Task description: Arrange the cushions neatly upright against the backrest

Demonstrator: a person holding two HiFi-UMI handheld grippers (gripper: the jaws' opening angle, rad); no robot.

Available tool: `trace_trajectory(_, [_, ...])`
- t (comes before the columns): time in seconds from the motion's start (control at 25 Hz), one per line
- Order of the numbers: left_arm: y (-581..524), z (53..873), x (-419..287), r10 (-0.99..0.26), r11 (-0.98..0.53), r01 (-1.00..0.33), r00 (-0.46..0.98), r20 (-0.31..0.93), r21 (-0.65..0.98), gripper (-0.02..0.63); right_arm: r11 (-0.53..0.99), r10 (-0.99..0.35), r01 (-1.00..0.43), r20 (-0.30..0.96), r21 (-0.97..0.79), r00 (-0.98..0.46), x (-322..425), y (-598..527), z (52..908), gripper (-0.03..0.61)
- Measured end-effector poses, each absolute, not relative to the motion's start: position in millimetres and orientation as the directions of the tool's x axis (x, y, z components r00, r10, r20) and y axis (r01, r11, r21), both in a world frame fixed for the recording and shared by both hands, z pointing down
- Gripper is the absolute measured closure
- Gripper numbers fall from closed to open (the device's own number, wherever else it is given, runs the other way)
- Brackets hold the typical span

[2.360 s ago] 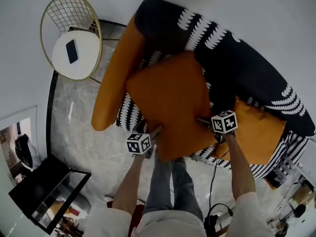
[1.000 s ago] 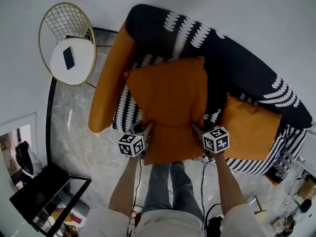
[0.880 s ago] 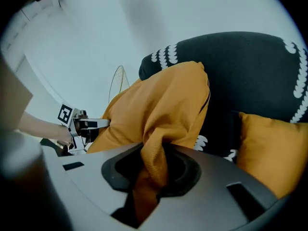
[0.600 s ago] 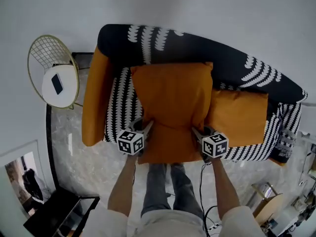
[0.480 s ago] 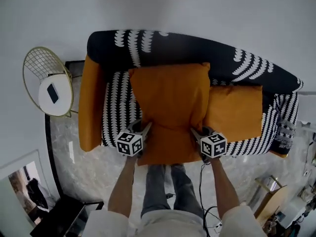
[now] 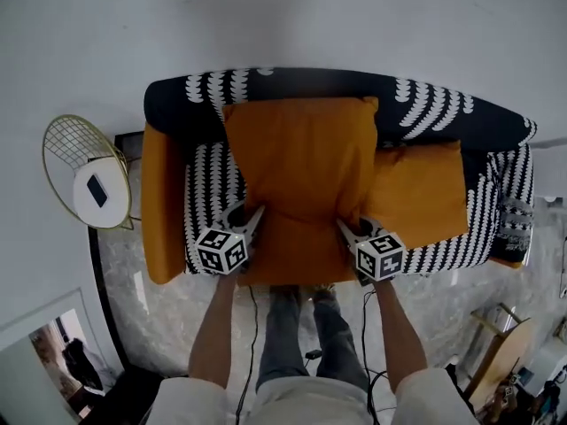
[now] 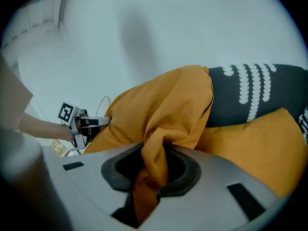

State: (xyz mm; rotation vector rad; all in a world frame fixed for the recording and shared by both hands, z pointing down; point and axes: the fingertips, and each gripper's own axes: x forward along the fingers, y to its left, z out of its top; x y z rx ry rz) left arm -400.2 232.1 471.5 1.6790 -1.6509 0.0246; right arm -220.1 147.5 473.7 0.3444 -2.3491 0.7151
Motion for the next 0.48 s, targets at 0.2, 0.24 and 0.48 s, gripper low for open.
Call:
trace_trajectory(0.2, [203,429,-443,-0.889,0.116,-0.892,0.103,0.445,0.437,0.495,0.853,-0.103,-0.374,0.583,-0.365,-0.806,-264,114,437,0.479])
trace_trajectory(0.24, [198,423,-451,-0.895,0.114,-0.896,0.095,0.436,0.429,0.494,0.857,-0.109,-0.369,0.573,-0.36,-0.812,-272,108,433,0.479])
trace_trajectory(0.48, [176,414,-491,-0.9,0.105,-0.914,0.08,0.428,0.393,0.487,0.859,-0.12,-0.364,0.55,-0.36,-0.826,-311,88,429,0.472])
